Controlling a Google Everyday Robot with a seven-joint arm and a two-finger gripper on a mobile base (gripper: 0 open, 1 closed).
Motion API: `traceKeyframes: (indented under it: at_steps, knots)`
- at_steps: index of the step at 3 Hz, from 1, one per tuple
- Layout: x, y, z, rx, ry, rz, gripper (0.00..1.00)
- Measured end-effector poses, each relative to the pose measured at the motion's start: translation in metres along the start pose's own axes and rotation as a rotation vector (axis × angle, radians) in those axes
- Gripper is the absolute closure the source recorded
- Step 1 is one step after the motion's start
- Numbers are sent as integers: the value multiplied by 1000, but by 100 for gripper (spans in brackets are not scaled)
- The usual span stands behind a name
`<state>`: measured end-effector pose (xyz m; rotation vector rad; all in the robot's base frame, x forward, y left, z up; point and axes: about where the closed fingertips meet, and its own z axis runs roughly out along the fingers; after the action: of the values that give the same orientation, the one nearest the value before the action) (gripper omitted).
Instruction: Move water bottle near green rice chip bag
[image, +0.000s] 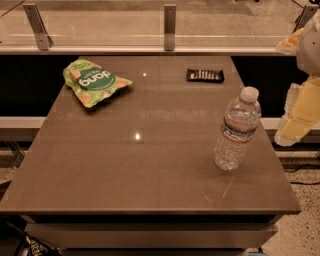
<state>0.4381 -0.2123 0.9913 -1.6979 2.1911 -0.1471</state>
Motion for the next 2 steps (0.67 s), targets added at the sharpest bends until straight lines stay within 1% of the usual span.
traceKeyframes:
  at_steps: [1,2]
  knots:
    - [0,0,0,0,0,0,0]
    - [1,1,-2,2,-14,10,0]
